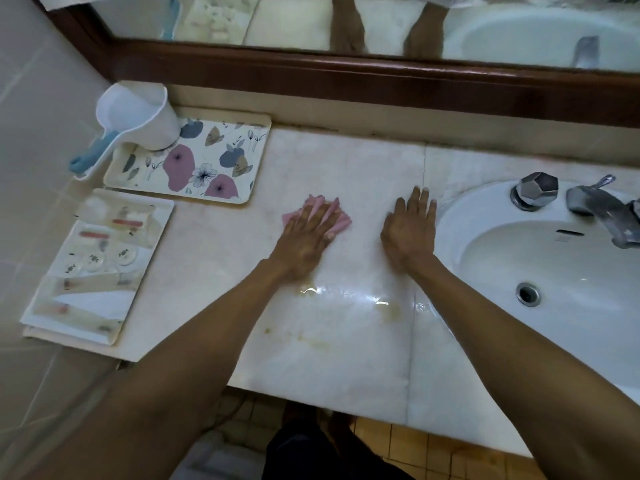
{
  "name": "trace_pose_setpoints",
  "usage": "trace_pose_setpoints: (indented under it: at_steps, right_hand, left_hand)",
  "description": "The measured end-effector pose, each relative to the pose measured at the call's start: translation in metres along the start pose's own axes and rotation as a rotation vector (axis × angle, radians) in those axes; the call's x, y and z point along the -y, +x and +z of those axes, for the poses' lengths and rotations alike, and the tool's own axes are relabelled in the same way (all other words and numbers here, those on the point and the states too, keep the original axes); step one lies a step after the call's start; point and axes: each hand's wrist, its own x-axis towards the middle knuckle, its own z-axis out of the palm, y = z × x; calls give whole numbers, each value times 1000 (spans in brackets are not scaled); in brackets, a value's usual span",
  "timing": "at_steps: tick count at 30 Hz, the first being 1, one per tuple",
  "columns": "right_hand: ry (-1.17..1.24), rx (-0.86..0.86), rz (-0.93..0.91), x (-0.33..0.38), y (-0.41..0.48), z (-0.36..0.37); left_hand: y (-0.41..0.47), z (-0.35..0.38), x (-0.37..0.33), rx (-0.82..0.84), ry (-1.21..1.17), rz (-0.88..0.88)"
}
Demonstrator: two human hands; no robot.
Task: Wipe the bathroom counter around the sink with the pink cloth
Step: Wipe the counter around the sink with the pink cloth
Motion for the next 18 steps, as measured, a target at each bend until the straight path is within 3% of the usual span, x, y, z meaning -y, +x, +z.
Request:
trace_pose_setpoints:
  at_steps: [6, 11, 15, 18]
  right_hand:
    - [112, 131, -109, 28, -2, 8]
    - [145, 106, -80, 41, -14, 23]
    - [128, 80, -56, 51, -24, 33]
    - [139, 85, -51, 57, -24, 35]
  left_hand:
    - [-25, -32, 77, -51, 21, -212]
    - [-95, -4, 35, -99, -68, -237]
    - [-114, -5, 48, -64, 48, -132]
    - [-81, -17, 67, -90, 38, -299]
